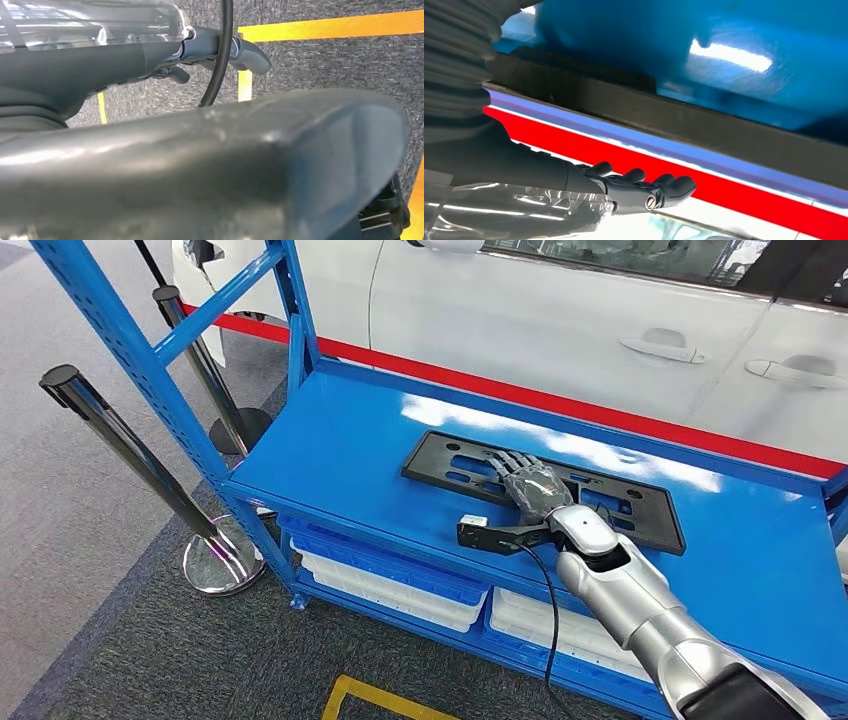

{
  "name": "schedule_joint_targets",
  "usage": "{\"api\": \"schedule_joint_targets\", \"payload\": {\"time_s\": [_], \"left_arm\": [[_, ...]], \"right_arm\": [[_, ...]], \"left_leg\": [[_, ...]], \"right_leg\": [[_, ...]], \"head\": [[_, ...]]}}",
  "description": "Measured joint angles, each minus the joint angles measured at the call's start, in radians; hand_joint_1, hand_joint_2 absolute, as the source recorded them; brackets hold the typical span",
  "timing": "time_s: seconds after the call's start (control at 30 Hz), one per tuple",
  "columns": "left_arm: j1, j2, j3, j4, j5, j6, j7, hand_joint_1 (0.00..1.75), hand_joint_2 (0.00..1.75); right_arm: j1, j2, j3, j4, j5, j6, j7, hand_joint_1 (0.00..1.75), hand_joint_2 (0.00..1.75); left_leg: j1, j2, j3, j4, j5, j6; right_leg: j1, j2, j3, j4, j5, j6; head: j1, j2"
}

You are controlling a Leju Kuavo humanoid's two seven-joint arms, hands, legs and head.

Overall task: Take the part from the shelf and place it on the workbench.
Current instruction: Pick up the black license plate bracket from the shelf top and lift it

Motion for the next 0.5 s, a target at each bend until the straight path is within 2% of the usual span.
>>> {"api": "schedule_joint_targets", "payload": {"time_s": [0.3, 0.47, 0.5], "left_arm": [[-0.003, -0.001, 0.008, 0.0, -0.019, -0.014, -0.004, 0.0, 0.0], [-0.005, -0.001, 0.009, 0.0, -0.029, -0.014, 0.002, 0.0, 0.0], [-0.006, -0.001, 0.01, 0.0, -0.031, -0.014, 0.002, 0.0, 0.0]], "right_arm": [[-0.003, 0.02, -0.044, 0.08, 0.063, -0.134, 0.028, 0.0, 1.75], [-0.003, 0.021, -0.09, 0.115, 0.079, -0.178, 0.031, 0.0, 1.75], [-0.002, 0.021, -0.1, 0.121, 0.081, -0.186, 0.032, 0.1, 1.75]], "left_leg": [[0.0, 0.0, 0.0, 0.0, 0.0, 0.0], [0.0, 0.0, 0.0, 0.0, 0.0, 0.0], [0.0, 0.0, 0.0, 0.0, 0.0, 0.0]], "right_leg": [[0.0, 0.0, 0.0, 0.0, 0.0, 0.0], [0.0, 0.0, 0.0, 0.0, 0.0, 0.0], [0.0, 0.0, 0.0, 0.0, 0.0, 0.0]], "head": [[0.0, 0.0], [0.0, 0.0], [0.0, 0.0]]}}
